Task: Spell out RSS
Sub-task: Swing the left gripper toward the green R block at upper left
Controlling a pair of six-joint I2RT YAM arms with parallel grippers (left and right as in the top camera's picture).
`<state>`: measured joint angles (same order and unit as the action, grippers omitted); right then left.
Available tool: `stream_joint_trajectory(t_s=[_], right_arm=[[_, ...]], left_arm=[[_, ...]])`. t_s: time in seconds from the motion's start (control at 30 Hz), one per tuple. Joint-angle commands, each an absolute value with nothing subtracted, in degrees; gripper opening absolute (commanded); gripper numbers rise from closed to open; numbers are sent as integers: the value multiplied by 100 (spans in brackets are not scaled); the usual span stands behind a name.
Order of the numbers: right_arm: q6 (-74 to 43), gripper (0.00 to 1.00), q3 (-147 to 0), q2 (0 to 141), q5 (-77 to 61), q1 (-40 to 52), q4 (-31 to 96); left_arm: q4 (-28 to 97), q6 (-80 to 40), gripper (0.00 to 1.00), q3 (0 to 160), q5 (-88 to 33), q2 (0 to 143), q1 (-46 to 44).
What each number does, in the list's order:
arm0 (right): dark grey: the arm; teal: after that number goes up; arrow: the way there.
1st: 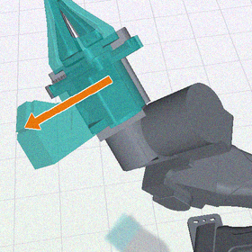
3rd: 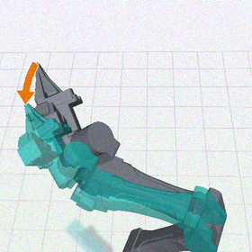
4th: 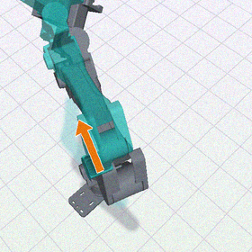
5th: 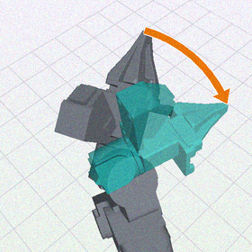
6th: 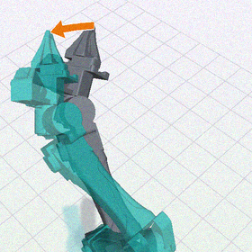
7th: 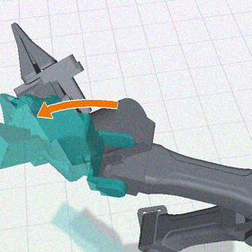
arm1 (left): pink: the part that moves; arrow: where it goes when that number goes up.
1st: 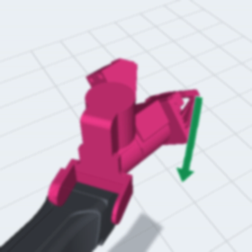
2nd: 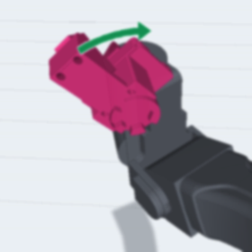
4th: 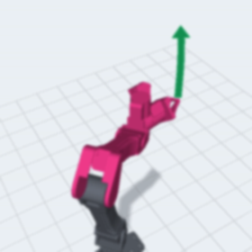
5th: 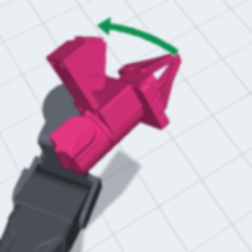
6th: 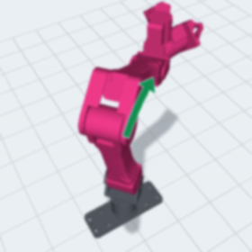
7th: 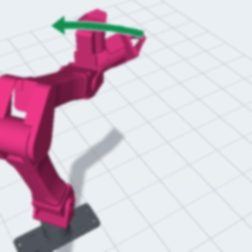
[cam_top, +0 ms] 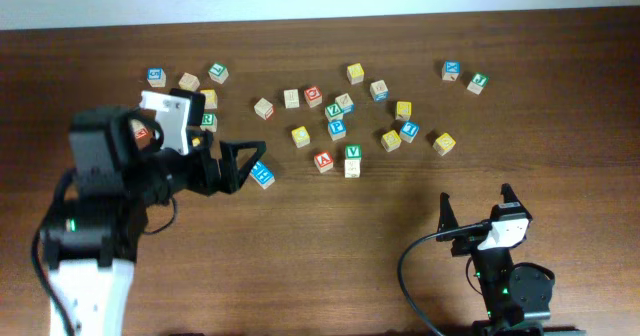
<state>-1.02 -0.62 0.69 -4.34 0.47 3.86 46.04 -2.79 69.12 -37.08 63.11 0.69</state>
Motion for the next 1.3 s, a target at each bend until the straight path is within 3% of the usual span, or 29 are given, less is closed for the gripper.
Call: stream_joint_trajectory(t_s=[0.0,0.13,0.3,0.43,0.53,0.67,1.03,1.27], right_arm=[[-64,98,-32,21,-427,73,423],[-64,98,-32,21,-427,73,423],[-64,98,-32,21,-427,73,423],[-64,98,-32,21,-427,73,423],[-64,98,-32,21,-427,73,423],[-64,98,-32,21,-427,73,423],[-64,98,-32,21,-427,73,423],[-64,98,-32,21,-427,73,423]], left_arm=[[5699,-19,99,7929,-3153,7483,51],[5948,-40,99,7966,-4281,8075,51],[6101,-93,99,7966,-4176,8326,-215],[6265,-1603,99,7966,-1691,8654,-1142],[6469,-1671,99,8340,-1575,8766,-1557],[7894,-1671,99,10512,-209,9223,-1555],[8311,-1737,99,10954,-534,10816,-1809],[8066,-1737,99,10954,-661,11327,-2432]])
